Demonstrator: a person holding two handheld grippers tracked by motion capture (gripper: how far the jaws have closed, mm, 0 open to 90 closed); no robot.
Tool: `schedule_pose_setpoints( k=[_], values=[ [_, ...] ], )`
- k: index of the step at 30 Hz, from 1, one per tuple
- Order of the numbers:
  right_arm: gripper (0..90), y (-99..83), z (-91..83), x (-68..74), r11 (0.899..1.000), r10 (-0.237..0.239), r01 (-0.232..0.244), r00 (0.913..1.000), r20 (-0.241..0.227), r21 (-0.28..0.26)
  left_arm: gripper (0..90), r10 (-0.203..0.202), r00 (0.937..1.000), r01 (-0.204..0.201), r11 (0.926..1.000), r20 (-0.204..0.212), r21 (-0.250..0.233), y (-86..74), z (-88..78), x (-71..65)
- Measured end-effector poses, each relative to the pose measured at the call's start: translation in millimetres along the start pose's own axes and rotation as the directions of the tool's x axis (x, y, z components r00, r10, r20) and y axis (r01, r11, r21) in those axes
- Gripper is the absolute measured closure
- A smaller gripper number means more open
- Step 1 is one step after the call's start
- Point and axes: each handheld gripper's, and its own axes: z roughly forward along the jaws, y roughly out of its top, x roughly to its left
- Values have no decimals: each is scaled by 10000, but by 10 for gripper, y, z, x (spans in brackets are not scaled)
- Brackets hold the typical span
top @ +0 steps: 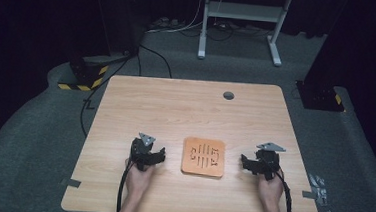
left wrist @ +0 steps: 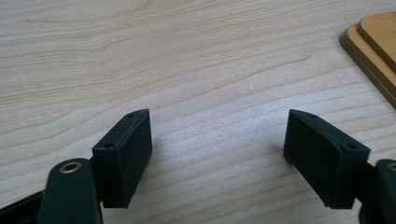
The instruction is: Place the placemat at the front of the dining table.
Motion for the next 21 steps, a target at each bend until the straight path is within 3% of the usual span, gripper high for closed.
schedule_pose_setpoints(
  k=[12, 14, 19, 21],
  values=[
    [148, -5, 14, 2, 9998, -2, 4, 9999, 152, -181, 236, 7, 10000, -7, 10000, -3, -20, -1, 0, 0],
    [142, 0, 0, 3, 10000, 94, -94, 9999, 40, 29, 236, 4, 10000, -4, 10000, -2, -22, -1, 0, 0],
    [142, -9, 4, 7, 9999, 94, -93, 9999, 87, -85, 236, -4, 10000, 4, 10000, 17, -22, -1, 1, 0],
    [142, -21, -20, 2, 9999, -130, 130, 9998, -136, 19, 236, 31, 10000, -31, 10000, 7, 28, 0, -3, 2]
  ],
)
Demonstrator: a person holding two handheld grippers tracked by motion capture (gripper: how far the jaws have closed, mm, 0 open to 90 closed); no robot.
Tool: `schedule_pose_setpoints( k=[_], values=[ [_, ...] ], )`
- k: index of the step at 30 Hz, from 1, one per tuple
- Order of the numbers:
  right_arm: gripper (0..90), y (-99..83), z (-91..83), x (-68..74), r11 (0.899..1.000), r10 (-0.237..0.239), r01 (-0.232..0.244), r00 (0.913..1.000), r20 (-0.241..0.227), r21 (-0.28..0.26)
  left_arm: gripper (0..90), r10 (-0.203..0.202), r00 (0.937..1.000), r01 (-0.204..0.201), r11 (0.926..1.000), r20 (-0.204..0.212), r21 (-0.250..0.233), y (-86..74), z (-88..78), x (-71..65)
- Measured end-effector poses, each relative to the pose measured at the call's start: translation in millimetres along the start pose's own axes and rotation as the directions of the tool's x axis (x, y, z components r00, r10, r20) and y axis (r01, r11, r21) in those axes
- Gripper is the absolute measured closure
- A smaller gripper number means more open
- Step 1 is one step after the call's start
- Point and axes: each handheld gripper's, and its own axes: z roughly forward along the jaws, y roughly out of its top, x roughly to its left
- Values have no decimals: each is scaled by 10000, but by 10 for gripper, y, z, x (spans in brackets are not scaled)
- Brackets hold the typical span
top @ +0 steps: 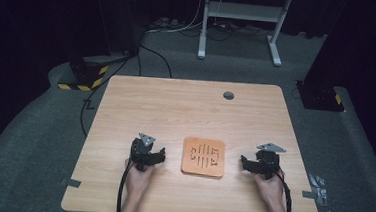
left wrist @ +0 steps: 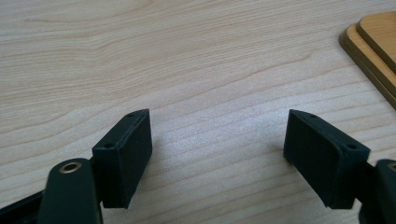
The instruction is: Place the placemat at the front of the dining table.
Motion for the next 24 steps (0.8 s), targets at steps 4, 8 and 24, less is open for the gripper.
schedule_pose_setpoints(
  k=[4, 8, 24],
  values=[
    [147, -10, -3, 12, 9997, -254, 253, 9994, -226, -51, 236, -5, 10000, 5, 10000, -5, -2, 0, 0, 1],
    [158, -5, -6, 37, 9998, -205, 204, 9996, -188, -31, 236, -5, 10000, 5, 10000, -3, -3, 0, 0, 1],
    [189, 52, 27, 225, 9996, -202, 189, 9972, -717, -195, 235, -32, 10000, 32, 10000, 18, -5, 0, 1, 0]
  ],
)
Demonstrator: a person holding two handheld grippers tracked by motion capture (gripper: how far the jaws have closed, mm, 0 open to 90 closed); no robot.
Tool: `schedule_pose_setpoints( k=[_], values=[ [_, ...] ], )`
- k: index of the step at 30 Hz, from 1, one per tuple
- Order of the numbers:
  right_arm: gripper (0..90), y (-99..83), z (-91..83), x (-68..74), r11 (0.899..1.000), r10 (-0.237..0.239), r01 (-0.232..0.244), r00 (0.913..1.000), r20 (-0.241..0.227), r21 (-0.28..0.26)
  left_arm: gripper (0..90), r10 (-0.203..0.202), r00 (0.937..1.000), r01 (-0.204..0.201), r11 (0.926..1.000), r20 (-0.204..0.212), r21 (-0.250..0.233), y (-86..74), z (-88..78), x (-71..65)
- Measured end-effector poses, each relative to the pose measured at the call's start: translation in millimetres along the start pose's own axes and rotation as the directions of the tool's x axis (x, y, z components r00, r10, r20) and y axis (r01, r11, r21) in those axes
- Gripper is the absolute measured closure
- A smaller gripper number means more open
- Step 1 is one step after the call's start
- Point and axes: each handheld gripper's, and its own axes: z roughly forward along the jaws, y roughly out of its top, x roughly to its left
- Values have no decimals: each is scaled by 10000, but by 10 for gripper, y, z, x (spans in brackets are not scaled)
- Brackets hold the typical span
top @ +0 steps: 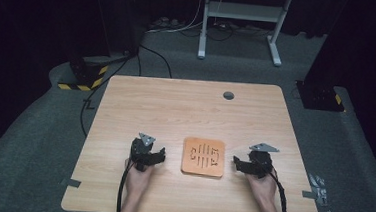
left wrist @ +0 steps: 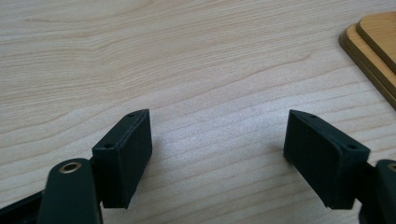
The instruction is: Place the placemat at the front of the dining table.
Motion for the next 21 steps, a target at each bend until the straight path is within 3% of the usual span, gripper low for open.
schedule_pose_setpoints(
  k=[3, 8, 17, 21],
  values=[
    [189, 14, 6, 73, 9999, -95, 96, 9998, -169, 74, 235, 8, 10000, -8, 10000, -2, 2, 0, 0, 0],
    [192, 24, 31, 122, 9994, -360, 360, 9993, -33, -3, 235, -6, 10000, 6, 10000, 4, -1, 0, 0, -1],
    [197, 55, 60, 207, 9992, -390, 389, 9983, -428, -43, 233, 5, 10000, -5, 10000, 5, 0, 0, 1, 0],
    [202, 60, 63, 244, 9993, -378, 376, 9985, -394, -50, 232, 24, 10000, -24, 10000, -27, 1, 1, 0, 1]
  ],
)
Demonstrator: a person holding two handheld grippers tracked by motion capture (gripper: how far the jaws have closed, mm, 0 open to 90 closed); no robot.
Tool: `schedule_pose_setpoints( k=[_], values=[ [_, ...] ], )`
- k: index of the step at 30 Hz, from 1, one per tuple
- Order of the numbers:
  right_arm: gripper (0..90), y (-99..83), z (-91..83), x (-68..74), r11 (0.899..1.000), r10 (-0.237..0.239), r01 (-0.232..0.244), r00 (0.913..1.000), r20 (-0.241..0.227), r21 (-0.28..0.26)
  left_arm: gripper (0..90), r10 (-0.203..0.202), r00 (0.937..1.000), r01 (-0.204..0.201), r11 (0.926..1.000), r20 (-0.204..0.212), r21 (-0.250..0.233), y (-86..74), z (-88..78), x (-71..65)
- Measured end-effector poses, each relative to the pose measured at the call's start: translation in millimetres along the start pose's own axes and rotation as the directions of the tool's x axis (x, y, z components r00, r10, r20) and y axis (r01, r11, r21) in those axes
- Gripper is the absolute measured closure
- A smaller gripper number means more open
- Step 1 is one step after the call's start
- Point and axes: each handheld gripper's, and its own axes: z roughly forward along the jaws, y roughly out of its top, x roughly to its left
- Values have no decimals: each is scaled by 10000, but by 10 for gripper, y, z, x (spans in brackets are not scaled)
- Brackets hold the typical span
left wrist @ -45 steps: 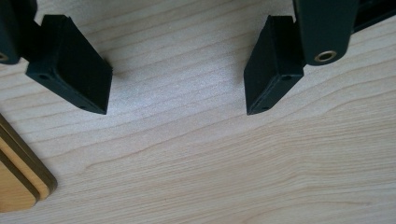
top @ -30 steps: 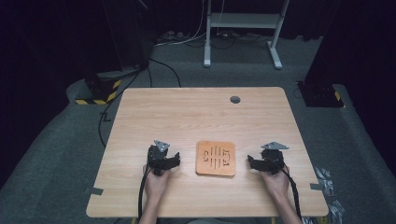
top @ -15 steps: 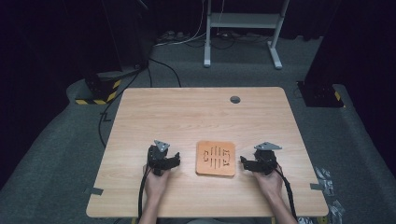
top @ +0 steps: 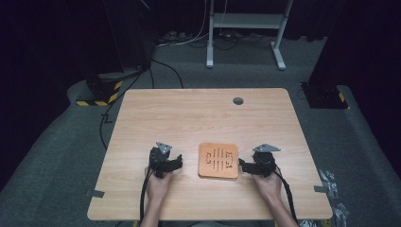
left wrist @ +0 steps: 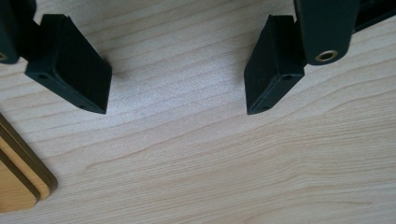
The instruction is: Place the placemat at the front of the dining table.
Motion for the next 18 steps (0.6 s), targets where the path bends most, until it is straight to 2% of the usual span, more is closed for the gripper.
schedule_pose_setpoints(
  k=[18],
  values=[
    [222, 47, 8, 122, 9996, -256, 257, 9997, 34, -149, 231, -3, 10000, 3, 10000, 9, -1, 6, 7, 3]
  ],
)
